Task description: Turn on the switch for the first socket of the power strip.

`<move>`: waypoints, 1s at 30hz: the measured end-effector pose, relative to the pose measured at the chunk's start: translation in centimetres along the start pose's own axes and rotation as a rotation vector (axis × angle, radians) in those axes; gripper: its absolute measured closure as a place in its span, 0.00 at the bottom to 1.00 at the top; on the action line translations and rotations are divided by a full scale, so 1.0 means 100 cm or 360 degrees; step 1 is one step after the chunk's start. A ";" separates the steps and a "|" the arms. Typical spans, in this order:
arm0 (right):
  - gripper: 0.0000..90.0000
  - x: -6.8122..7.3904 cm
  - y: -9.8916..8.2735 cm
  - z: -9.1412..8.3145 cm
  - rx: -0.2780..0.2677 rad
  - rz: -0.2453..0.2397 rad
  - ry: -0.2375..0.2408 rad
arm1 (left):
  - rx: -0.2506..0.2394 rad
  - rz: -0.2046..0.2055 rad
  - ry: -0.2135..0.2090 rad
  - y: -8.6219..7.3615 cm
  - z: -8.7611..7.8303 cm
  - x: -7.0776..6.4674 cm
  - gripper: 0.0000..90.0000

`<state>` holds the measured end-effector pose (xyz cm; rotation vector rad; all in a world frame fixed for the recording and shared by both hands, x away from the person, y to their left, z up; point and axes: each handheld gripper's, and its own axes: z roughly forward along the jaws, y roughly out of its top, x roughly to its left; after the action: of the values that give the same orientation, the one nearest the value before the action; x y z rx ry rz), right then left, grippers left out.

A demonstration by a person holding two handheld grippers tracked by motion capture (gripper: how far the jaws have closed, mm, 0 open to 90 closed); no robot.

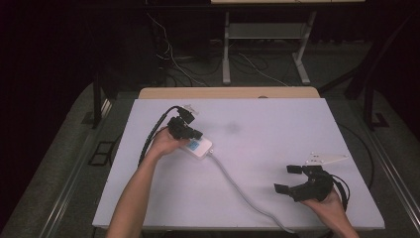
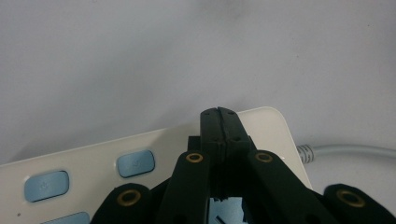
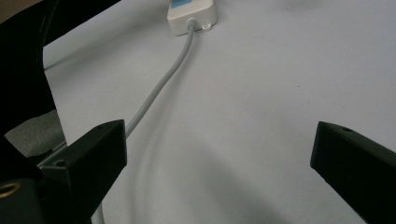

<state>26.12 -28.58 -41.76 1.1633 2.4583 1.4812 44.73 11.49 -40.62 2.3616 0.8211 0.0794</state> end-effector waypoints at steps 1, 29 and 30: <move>0.04 0.000 0.000 0.000 0.0001 0.0000 0.0000 | 0.0000 -0.0004 -0.0003 0.000 0.000 0.000 0.99; 0.04 -0.002 0.001 -0.005 -0.0040 0.0011 -0.0025 | 0.0038 -0.0103 0.0030 0.002 0.004 -0.002 1.00; 0.04 -0.002 0.001 -0.005 -0.0040 0.0013 -0.0026 | 0.0038 -0.0101 0.0037 0.003 0.004 -0.003 1.00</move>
<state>26.12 -29.04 -41.43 1.1781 2.4197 1.4941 44.75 10.95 -40.77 2.3588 0.9120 0.0708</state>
